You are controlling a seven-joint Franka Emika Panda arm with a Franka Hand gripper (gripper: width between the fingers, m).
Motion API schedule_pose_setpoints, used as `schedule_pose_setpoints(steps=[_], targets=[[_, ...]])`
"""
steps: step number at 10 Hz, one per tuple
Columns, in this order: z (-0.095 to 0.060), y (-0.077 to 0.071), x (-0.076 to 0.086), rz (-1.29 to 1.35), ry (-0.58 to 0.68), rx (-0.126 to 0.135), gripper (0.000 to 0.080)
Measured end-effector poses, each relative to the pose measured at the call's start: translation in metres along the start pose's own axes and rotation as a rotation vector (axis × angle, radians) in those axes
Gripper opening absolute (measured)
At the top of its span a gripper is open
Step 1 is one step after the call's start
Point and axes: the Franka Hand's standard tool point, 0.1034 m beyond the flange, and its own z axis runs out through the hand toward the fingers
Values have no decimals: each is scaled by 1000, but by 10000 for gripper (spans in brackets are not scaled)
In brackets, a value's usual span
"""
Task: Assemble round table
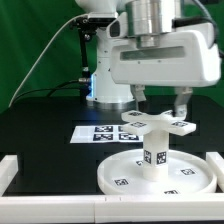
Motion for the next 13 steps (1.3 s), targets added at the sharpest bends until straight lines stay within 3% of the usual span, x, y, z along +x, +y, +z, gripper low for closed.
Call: schedule_pose_setpoints(steps=[3, 5, 6, 7, 13], targets=[[0, 3, 5, -169, 5, -3, 649], [-1, 6, 9, -495, -6, -5, 649], [1, 5, 2, -630, -13, -9, 649], [4, 2, -9, -761, -17, -30, 649], [6, 10, -2, -770, -18, -43, 649]])
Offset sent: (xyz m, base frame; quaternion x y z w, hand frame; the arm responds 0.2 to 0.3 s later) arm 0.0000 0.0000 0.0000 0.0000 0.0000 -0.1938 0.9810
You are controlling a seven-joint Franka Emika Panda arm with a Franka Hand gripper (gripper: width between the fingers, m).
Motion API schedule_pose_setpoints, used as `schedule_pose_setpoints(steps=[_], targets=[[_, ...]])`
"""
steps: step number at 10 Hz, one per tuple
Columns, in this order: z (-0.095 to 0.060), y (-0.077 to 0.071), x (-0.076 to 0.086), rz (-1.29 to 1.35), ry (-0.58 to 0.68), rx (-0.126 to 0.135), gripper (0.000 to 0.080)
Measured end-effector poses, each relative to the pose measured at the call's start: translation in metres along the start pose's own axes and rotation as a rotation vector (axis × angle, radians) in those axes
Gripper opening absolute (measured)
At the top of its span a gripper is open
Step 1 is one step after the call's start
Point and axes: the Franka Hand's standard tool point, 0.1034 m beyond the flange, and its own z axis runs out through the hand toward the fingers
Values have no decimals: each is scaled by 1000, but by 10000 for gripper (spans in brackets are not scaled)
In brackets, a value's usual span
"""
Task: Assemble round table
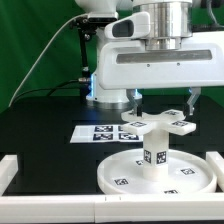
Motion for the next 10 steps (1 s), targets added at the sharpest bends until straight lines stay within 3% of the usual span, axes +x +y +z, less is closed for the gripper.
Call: schedule_pose_setpoints(steps=[6, 7, 8, 9, 10], targets=[[13, 6, -4, 3, -7, -16, 649], [13, 6, -3, 4, -6, -16, 518], [13, 6, -3, 18, -6, -16, 518], [13, 6, -3, 33, -6, -16, 439], [13, 6, -3, 78, -6, -15, 439]])
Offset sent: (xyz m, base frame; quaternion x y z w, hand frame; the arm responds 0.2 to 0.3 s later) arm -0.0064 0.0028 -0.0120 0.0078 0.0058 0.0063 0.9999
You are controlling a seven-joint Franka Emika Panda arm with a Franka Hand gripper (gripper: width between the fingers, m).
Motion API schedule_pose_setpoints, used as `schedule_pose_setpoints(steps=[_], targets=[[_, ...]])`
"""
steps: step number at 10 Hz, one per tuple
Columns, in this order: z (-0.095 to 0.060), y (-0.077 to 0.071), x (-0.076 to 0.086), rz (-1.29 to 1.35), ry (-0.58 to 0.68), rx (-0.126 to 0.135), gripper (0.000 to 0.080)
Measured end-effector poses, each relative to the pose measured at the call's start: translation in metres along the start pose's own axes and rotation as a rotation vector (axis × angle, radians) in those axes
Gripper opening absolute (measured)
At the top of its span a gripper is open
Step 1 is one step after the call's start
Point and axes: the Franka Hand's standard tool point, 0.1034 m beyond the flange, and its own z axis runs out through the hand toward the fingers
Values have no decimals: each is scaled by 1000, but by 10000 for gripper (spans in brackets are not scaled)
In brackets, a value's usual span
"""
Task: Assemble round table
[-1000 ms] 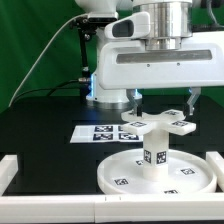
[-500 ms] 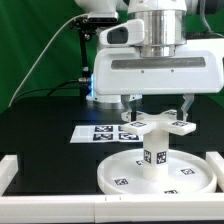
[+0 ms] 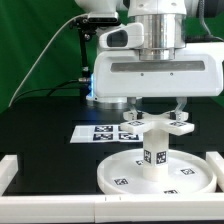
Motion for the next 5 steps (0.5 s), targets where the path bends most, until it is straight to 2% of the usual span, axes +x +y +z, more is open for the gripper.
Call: schedule_pose_setpoints(steps=[3, 5], targets=[[0, 0, 0, 194, 0, 0, 439], [0, 0, 2, 424, 7, -3, 439]])
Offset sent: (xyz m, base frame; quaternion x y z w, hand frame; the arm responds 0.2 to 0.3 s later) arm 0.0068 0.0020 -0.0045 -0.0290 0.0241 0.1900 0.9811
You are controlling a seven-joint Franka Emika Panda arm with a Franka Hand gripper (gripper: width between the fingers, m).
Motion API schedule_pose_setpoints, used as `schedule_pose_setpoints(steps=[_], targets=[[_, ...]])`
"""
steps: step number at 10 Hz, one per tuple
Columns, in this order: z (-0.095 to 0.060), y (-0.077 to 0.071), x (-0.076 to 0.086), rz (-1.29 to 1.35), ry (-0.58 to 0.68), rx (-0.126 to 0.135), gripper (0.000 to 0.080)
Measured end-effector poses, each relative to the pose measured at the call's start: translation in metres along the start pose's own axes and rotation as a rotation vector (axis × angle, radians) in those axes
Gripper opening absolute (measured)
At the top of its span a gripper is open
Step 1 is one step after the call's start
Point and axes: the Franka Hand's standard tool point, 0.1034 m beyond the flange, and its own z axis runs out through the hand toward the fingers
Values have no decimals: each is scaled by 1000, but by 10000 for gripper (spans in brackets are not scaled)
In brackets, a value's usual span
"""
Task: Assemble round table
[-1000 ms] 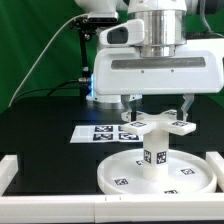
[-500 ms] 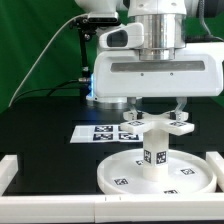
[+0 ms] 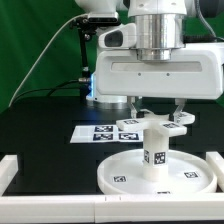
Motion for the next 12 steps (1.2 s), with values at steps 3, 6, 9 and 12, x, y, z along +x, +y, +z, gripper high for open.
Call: schedule_pose_setpoints(steps=[3, 6, 9, 12], targets=[[0, 0, -1, 384, -4, 0, 440], [0, 0, -1, 694, -31, 25, 440], [0, 0, -2, 808, -46, 38, 440], [-16, -4, 0, 791, -59, 58, 623]])
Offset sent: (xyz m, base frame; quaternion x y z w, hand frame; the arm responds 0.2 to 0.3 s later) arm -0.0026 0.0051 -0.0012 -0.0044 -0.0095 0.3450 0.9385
